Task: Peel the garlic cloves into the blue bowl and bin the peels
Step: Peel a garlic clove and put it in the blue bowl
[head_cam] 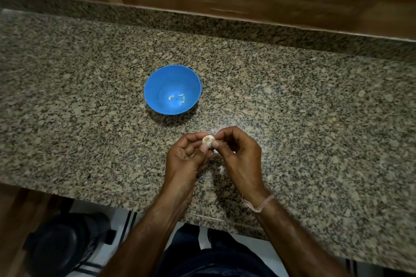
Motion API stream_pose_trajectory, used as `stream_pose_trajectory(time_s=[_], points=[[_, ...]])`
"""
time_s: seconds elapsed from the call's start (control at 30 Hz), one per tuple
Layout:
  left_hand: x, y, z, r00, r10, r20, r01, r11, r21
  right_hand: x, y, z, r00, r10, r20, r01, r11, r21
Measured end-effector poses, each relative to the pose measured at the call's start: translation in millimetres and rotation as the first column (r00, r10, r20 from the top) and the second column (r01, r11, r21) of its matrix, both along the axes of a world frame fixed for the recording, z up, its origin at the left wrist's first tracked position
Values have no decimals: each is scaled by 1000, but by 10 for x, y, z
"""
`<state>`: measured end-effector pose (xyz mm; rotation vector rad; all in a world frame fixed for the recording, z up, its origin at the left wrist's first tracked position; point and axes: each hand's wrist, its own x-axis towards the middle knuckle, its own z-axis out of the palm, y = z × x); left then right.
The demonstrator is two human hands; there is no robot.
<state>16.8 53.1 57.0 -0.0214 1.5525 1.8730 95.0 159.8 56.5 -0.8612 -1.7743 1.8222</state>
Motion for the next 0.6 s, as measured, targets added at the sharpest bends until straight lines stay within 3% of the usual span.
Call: stream_pose_trajectory(time_s=[0.27, 0.47, 0.6], points=[[27, -38, -39, 997, -6, -80, 2, 998, -60, -30, 8, -79, 992, 73, 98, -76, 997, 26], [32, -37, -83, 993, 13, -119, -25, 995, -101, -44, -72, -183, 991, 6, 137, -3, 1000, -23], [40, -34, -154, 991, 12, -134, -30, 991, -134, -68, -118, -266, 985, -42, 165, 30, 997, 77]])
